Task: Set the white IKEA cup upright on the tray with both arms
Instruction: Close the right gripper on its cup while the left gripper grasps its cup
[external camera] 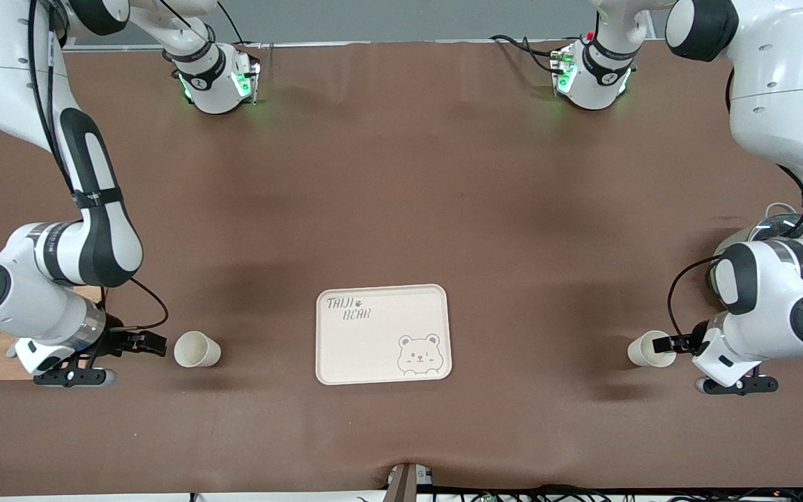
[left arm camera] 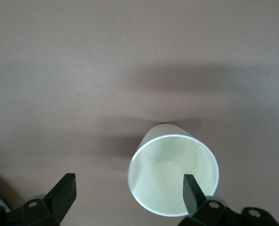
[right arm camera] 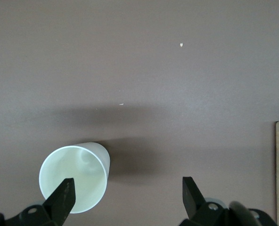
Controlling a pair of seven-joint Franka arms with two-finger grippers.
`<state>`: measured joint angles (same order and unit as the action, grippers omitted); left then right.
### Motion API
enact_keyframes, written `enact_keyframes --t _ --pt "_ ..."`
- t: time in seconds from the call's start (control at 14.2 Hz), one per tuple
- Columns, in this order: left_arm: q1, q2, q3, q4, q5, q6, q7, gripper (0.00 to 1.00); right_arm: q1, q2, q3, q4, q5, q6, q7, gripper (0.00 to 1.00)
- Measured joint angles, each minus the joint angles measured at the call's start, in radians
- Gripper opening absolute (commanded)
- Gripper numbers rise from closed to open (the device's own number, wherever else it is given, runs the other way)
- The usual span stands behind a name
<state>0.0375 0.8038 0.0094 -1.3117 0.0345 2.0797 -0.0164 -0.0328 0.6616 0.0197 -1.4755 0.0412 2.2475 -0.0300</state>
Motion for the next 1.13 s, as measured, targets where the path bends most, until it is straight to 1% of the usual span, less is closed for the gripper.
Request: enact_keyframes --t 0.14,0.21,0.35,0.49,0.71,0.85,0.92,1.13 --pt "0.000 0.015 0.000 0.000 0.000 0.007 0.000 1.00 0.001 0.015 0.000 0.000 0.000 0.020 0.000 1.00" --pt "0.000 0.021 0.000 0.000 0.000 0.011 0.000 0.95 0.003 0.020 0.000 0.000 0.000 0.026 0.000 1.00" --pt "0.000 0.026 0.000 0.000 0.000 0.014 0.000 0.69 0.006 0.032 0.000 0.001 0.000 0.030 0.000 1.00" --pt "0.000 0.027 0.000 0.000 0.000 0.015 0.000 0.45 0.012 0.047 0.001 0.001 0.000 0.050 0.000 1.00" --pt "0.000 0.027 0.000 0.001 0.000 0.017 0.000 0.16 0.027 0.067 0.001 0.001 0.000 0.069 0.000 1.00" --pt "0.000 0.027 0.000 0.002 0.000 0.018 0.000 0.06 0.035 0.072 0.001 0.001 0.000 0.070 0.000 1.00" --pt "0.000 0.027 0.000 0.003 0.000 0.018 0.000 0.02 0.036 0.075 0.001 0.001 0.000 0.070 0.000 1.00" --pt "-0.001 0.021 -0.006 0.011 -0.011 0.018 0.000 0.00 0.036 0.089 0.001 0.001 0.000 0.078 0.000 1.00"
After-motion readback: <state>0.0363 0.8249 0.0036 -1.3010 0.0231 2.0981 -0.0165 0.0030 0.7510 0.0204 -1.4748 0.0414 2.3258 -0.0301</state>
